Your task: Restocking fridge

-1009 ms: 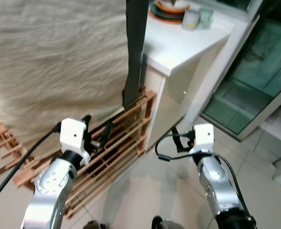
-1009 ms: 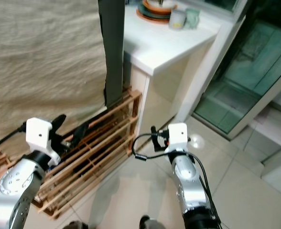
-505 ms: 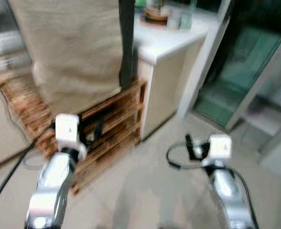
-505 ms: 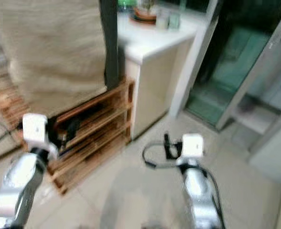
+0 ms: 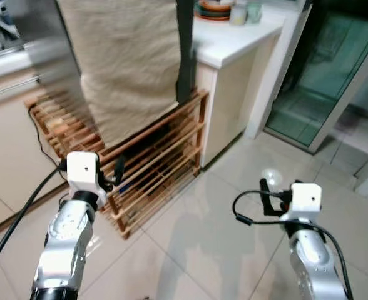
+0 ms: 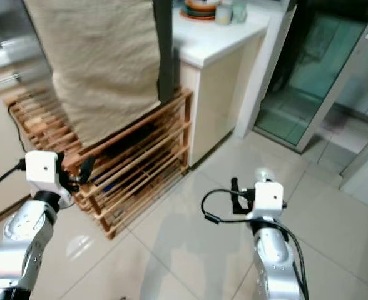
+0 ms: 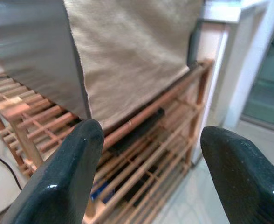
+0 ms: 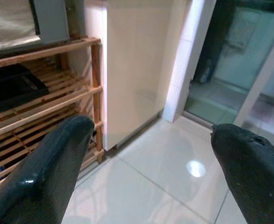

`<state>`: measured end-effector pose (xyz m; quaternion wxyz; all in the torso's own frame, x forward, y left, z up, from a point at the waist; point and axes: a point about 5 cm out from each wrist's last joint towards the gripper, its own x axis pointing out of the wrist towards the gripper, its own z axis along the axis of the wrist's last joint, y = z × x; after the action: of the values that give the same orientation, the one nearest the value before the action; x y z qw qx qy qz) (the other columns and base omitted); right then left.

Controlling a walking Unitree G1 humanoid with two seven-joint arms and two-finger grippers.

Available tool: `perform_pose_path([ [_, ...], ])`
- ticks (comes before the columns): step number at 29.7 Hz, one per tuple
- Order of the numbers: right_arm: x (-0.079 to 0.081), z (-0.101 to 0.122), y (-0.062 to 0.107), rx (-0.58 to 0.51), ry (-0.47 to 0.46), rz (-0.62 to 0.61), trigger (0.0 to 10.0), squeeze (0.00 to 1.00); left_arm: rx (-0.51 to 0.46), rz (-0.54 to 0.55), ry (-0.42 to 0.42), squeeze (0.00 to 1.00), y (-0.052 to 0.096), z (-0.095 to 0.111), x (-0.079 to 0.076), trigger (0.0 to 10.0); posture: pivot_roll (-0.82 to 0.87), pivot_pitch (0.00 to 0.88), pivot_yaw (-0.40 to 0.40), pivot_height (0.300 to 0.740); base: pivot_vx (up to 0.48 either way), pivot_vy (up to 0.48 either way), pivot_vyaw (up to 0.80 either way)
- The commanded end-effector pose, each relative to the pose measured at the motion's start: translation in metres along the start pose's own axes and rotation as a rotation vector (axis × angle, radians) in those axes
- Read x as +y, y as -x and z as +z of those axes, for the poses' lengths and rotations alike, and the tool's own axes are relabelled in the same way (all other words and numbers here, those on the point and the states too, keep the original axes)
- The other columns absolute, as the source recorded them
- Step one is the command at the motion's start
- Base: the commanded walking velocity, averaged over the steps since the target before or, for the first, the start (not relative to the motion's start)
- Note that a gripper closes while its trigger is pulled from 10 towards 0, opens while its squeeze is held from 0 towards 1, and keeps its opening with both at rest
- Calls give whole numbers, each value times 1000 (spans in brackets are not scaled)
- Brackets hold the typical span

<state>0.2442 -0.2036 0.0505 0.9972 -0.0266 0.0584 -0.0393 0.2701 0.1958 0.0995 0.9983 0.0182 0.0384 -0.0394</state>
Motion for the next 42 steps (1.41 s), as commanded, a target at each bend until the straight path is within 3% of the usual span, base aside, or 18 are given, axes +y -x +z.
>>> perform_pose_path([
  [1, 1, 4, -3, -15, -22, -12, 10000, 255, -19, -27, 5, 0, -2, 3, -2, 10000, -105, 0, 13, 740, 0, 0, 0],
  [6, 24, 11, -12, -35, -25, 40, 10000, 259, -36, -21, -10, 0, -12, 9, 3, 10000, -102, 0, 11, 740, 0, 458, -160],
  [12, 35, 18, -17, -59, -21, 89, 10000, 259, -74, -21, -23, 0, -14, 17, 0, 10000, -90, 0, -2, 740, 0, 480, -800],
  [19, 38, 19, -21, -56, -25, 102, 10000, 259, -86, -56, -79, 0, -15, 22, -6, 10000, -81, 0, -2, 740, 0, 479, -800],
  [28, 45, 17, -24, -50, -23, 137, 10000, 259, -102, -35, -51, 0, -13, 25, -2, 10000, -62, 0, -14, 740, 0, 474, -731],
  [42, 49, 18, -31, -51, -9, 178, 10000, 247, -156, -13, -31, 0, -13, 33, -6, 10000, -58, 0, -24, 740, 0, 363, 0],
])
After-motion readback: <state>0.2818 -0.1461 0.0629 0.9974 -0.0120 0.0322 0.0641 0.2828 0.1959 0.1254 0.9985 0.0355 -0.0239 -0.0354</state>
